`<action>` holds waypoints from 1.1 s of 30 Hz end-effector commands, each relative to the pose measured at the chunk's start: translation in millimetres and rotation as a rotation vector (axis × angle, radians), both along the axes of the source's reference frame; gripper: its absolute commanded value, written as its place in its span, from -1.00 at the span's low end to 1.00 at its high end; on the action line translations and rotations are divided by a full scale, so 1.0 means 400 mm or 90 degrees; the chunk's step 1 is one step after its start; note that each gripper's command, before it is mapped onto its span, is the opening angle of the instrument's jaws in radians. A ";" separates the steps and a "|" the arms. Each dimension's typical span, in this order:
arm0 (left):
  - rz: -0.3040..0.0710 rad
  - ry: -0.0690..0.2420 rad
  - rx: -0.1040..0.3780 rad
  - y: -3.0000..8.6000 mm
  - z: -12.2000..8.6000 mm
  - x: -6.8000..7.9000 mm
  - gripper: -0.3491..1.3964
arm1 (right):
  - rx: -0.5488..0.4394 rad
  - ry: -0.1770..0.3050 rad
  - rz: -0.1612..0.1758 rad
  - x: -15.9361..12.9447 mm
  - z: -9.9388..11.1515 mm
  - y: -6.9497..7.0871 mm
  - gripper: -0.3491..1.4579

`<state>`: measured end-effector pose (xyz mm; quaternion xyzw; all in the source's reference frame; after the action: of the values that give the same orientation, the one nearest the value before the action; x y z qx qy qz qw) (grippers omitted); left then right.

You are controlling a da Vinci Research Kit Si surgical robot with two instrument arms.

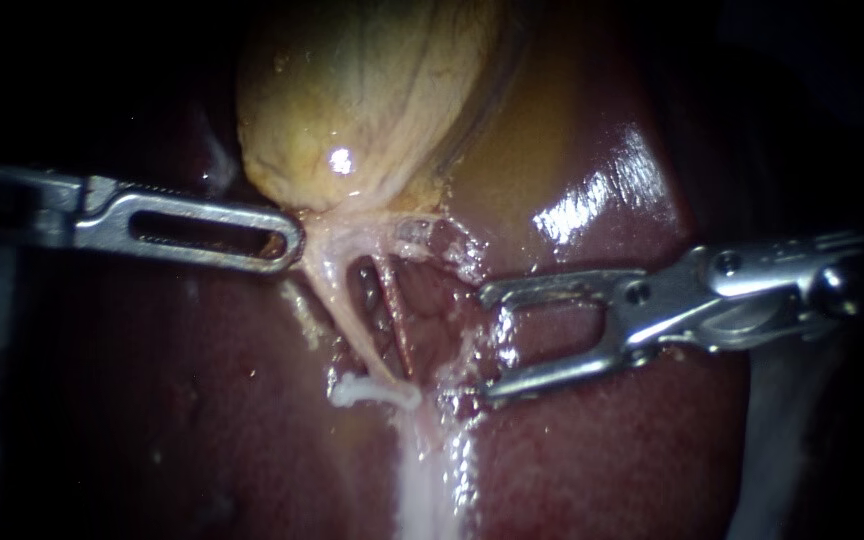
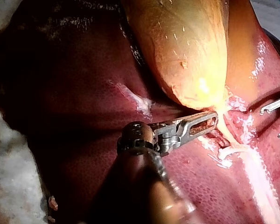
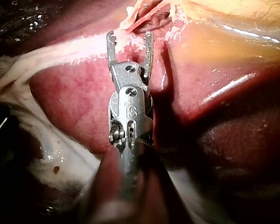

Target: Going back first clip left tube

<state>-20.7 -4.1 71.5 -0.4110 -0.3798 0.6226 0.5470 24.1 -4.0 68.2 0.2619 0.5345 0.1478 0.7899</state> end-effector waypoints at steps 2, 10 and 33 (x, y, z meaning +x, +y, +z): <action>0.000 0.000 0.000 0.0000 0.0001 0.0000 -1.00 | -0.005 -0.001 0.002 -0.0017 -0.0009 0.0012 -0.06; 0.000 0.000 -0.001 0.0000 0.0007 -0.0003 -1.00 | -0.011 -0.001 0.005 -0.0041 -0.0020 0.0026 -0.06; 0.008 0.000 -0.009 -0.0018 0.0141 -0.0134 -1.00 | -0.011 0.000 0.006 -0.0039 -0.0024 0.0021 -0.06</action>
<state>-26.2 -4.8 77.2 -0.4133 -0.3781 0.6285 0.5397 22.5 -3.1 67.2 0.2521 0.5369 0.1469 0.7915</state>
